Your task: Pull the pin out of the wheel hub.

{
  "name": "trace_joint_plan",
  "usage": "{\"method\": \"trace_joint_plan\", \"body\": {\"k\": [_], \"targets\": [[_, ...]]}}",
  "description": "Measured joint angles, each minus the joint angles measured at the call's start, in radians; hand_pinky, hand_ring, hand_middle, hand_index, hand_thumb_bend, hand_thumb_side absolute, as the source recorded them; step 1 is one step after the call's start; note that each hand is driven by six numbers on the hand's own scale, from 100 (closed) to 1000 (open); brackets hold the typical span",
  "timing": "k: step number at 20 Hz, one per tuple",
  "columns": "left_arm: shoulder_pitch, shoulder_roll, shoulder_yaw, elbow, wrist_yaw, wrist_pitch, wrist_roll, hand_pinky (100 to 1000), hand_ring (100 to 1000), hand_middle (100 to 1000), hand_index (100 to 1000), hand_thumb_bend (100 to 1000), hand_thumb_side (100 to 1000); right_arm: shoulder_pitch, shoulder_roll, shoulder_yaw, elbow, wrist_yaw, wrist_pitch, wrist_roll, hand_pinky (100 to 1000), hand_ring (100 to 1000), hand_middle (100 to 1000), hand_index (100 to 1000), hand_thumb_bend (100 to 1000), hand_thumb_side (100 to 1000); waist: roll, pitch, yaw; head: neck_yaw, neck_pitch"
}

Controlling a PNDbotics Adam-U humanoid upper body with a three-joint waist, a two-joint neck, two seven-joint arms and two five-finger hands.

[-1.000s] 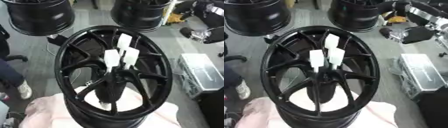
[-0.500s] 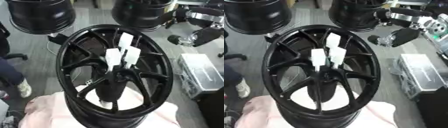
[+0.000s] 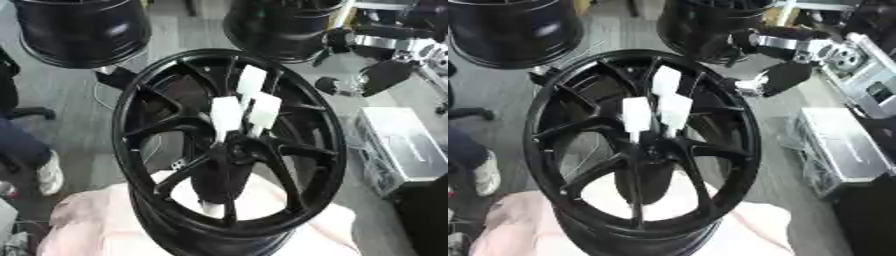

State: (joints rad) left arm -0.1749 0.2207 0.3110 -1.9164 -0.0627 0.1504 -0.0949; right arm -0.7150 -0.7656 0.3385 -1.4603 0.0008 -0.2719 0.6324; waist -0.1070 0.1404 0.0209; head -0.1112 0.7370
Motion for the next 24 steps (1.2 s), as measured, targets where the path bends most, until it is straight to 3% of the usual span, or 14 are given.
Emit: {"method": "trace_joint_plan", "body": {"k": [10, 24], "targets": [[0.0, 0.0, 0.0, 0.0, 0.0, 0.0, -0.001, 765, 700, 714, 750, 425, 649, -0.031, 0.043, 0.033, 0.034, 0.035, -0.006, 0.05, 788, 893, 850, 942, 289, 589, 0.0, 0.0, 0.0, -0.011, 0.0], [0.001, 0.0, 0.0, 0.0, 0.0, 0.0, -0.002, 765, 700, 715, 750, 424, 648, -0.062, 0.107, 0.063, 0.091, 0.174, -0.011, 0.155, 789, 889, 856, 942, 300, 607, 0.0, 0.0, 0.001, -0.014, 0.0]]}}
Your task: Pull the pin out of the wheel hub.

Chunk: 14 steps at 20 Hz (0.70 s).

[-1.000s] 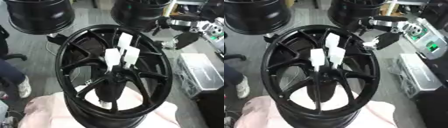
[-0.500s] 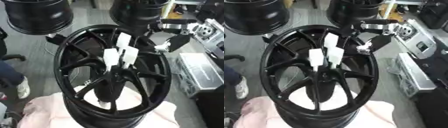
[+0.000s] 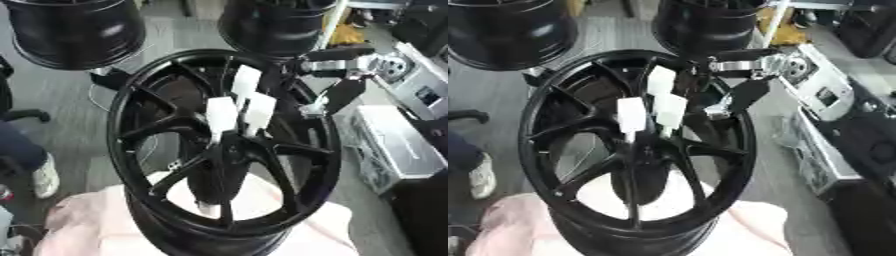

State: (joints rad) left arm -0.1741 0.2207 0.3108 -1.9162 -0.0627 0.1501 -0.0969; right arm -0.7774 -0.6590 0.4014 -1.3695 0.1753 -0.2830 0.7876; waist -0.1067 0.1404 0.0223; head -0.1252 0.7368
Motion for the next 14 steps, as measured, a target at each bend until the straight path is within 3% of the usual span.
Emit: {"method": "trace_joint_plan", "body": {"k": [14], "targets": [[0.0, 0.0, 0.0, 0.0, -0.003, -0.001, -0.004, 766, 701, 715, 750, 423, 649, -0.039, 0.052, 0.015, 0.029, 0.049, -0.018, 0.037, 782, 879, 850, 934, 298, 613, -0.001, 0.0, 0.006, -0.005, 0.0]]}}
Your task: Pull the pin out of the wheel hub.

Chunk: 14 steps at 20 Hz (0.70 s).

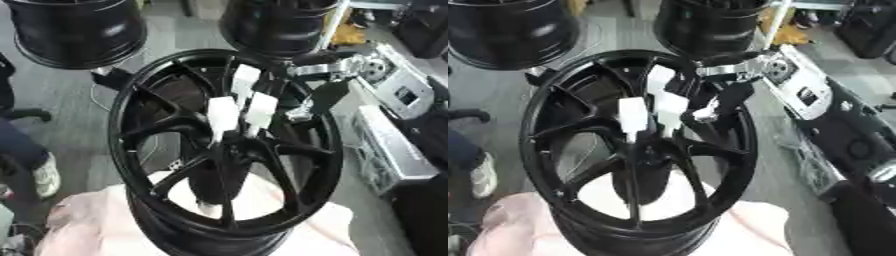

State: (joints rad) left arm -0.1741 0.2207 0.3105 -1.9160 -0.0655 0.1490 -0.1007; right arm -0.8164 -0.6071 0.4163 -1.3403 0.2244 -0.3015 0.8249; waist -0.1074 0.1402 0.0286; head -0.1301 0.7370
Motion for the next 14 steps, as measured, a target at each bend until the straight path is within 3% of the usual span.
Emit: {"method": "trace_joint_plan", "body": {"k": [8, 14], "targets": [[0.0, 0.0, 0.0, 0.005, -0.001, 0.0, -0.002, 766, 701, 716, 750, 423, 649, -0.02, 0.029, 0.008, 0.006, 0.012, -0.008, 0.025, 765, 851, 821, 917, 295, 604, -0.001, -0.001, 0.001, 0.0, 0.0], [0.001, 0.0, 0.0, 0.005, -0.001, 0.0, -0.002, 766, 701, 715, 750, 424, 649, -0.02, 0.048, 0.012, 0.022, 0.037, -0.015, 0.036, 729, 780, 780, 903, 282, 567, -0.003, -0.001, 0.004, -0.002, 0.0]]}}
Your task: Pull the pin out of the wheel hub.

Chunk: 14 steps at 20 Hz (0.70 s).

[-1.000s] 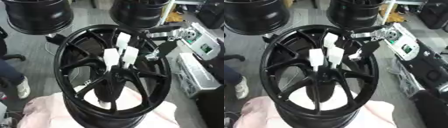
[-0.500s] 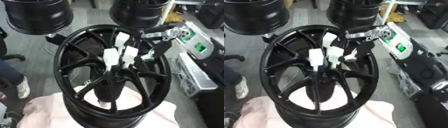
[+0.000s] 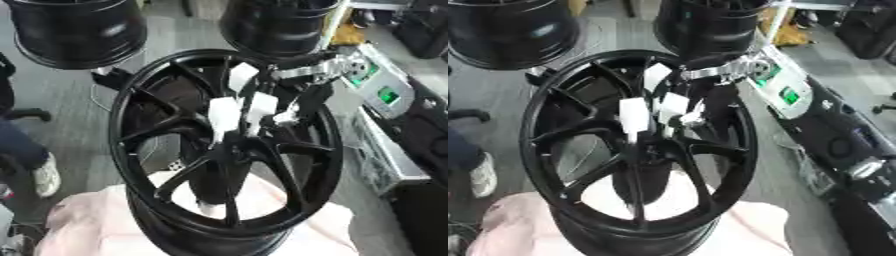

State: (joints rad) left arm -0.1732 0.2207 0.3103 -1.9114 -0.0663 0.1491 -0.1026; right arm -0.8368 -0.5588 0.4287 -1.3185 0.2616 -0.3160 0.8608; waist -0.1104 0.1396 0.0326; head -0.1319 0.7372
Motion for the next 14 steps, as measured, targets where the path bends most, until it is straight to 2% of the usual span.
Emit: {"method": "trace_joint_plan", "body": {"k": [2, 3, 4, 5, 6, 7, 10, 11, 14], "targets": [[0.0, 0.0, 0.0, 0.0, 0.0, 0.0, 0.0, 766, 701, 715, 750, 423, 650, 0.001, 0.002, 0.003, 0.008, 0.007, -0.001, 0.001, 702, 745, 746, 892, 259, 539, -0.001, 0.0, 0.002, -0.001, 0.0], [0.001, 0.0, 0.0, 0.0, 0.0, 0.0, 0.0, 767, 701, 715, 750, 423, 650, 0.002, 0.003, 0.003, 0.013, 0.01, -0.001, 0.001, 669, 698, 705, 871, 236, 503, -0.001, 0.0, 0.002, -0.001, 0.0], [0.001, 0.0, 0.0, 0.0, 0.0, 0.0, 0.0, 767, 701, 715, 750, 423, 650, 0.003, 0.004, 0.003, 0.016, 0.012, -0.002, 0.0, 669, 698, 705, 871, 236, 503, -0.001, 0.0, 0.002, -0.001, 0.0], [0.001, 0.0, 0.0, 0.0, 0.0, 0.0, 0.0, 767, 701, 715, 750, 423, 650, 0.004, 0.004, 0.003, 0.02, 0.014, -0.004, -0.002, 632, 649, 661, 855, 189, 443, -0.001, 0.0, 0.002, -0.001, 0.0], [0.001, 0.0, 0.0, 0.0, 0.0, 0.001, -0.001, 767, 701, 715, 750, 423, 650, 0.006, 0.006, 0.003, 0.021, 0.015, -0.006, -0.004, 632, 649, 661, 855, 189, 443, -0.001, 0.0, 0.002, -0.001, 0.0], [0.001, 0.0, 0.0, 0.0, 0.0, 0.001, -0.001, 766, 701, 715, 750, 423, 650, 0.009, 0.008, 0.003, 0.022, 0.016, -0.009, -0.006, 592, 607, 620, 843, 161, 406, -0.001, 0.0, 0.002, -0.001, 0.0], [0.001, 0.0, 0.0, 0.0, 0.0, 0.001, -0.001, 767, 700, 715, 750, 423, 650, 0.011, 0.009, 0.003, 0.024, 0.017, -0.016, -0.014, 567, 573, 574, 808, 137, 374, -0.001, 0.0, 0.002, -0.001, 0.0], [0.001, 0.0, 0.0, 0.0, 0.0, 0.001, -0.001, 767, 700, 715, 750, 423, 650, 0.011, 0.009, 0.003, 0.024, 0.017, -0.02, -0.017, 552, 538, 533, 772, 118, 356, -0.001, 0.0, 0.001, -0.001, 0.0], [0.001, 0.0, 0.0, 0.0, 0.0, 0.001, -0.001, 767, 700, 715, 751, 422, 650, 0.011, 0.009, 0.003, 0.024, 0.017, -0.03, -0.027, 528, 510, 503, 740, 100, 324, 0.001, 0.0, -0.001, -0.001, 0.0]]}}
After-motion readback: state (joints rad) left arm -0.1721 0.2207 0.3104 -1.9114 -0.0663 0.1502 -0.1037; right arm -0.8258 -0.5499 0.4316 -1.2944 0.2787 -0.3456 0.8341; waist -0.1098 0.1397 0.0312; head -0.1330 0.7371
